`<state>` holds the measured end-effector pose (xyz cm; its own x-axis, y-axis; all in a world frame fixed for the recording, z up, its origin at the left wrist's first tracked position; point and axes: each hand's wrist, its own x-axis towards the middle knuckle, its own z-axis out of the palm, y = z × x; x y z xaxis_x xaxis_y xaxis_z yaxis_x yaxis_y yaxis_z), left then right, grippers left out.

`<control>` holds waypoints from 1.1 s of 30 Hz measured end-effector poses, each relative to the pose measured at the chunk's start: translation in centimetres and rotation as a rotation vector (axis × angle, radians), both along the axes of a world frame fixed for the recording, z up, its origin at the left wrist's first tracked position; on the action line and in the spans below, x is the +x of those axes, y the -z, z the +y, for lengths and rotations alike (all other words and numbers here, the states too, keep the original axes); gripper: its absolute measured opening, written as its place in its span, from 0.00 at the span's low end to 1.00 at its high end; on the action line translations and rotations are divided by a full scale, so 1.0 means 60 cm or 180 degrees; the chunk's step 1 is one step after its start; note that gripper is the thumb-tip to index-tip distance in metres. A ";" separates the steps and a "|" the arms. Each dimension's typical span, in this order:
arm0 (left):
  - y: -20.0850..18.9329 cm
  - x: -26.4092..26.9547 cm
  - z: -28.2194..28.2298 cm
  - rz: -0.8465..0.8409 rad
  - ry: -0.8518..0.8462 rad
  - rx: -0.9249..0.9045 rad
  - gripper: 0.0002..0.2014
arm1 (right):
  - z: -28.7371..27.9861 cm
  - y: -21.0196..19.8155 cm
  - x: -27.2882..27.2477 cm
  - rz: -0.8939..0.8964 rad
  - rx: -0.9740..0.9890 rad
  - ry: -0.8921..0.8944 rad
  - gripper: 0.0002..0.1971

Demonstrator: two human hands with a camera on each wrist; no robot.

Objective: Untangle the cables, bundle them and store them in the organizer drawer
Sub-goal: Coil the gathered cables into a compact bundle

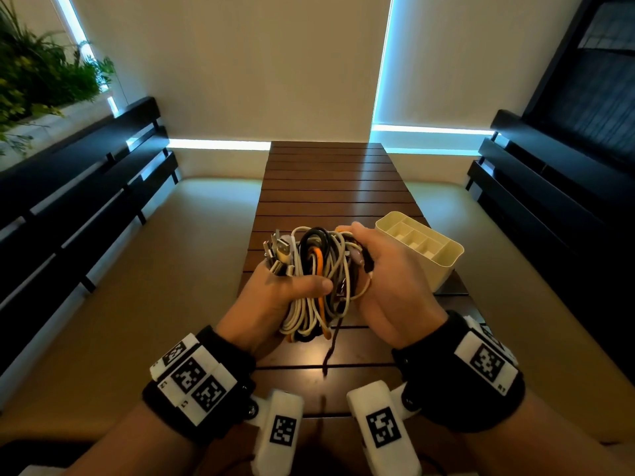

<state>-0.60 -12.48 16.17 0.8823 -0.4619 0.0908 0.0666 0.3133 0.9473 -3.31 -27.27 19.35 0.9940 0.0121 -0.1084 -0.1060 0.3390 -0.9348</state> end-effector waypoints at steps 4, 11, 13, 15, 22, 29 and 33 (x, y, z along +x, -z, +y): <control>0.007 -0.002 -0.010 0.0062 -0.0084 0.0034 0.22 | 0.009 0.004 0.004 0.0002 0.0085 -0.0078 0.39; 0.000 -0.001 -0.016 -0.0098 -0.0178 -0.0086 0.25 | 0.013 0.008 0.011 -0.0176 -0.0037 -0.0430 0.43; -0.005 0.000 -0.019 -0.0148 -0.0197 -0.0155 0.27 | 0.017 0.002 0.007 -0.0232 -0.0229 -0.0433 0.41; -0.008 0.000 -0.020 -0.0214 -0.0210 -0.0155 0.28 | 0.019 -0.001 0.002 -0.0294 -0.0493 -0.0519 0.34; -0.005 0.013 -0.009 -0.0340 -0.0254 0.0149 0.21 | 0.009 0.003 0.001 -0.0125 -0.0933 -0.0779 0.29; -0.018 0.026 -0.003 0.0109 -0.0386 -0.0451 0.24 | 0.021 0.037 0.006 -0.0217 -0.0098 -0.0183 0.23; -0.015 0.025 0.005 0.0217 -0.0237 -0.0603 0.28 | 0.013 0.034 0.009 -0.0293 -0.0327 -0.0108 0.18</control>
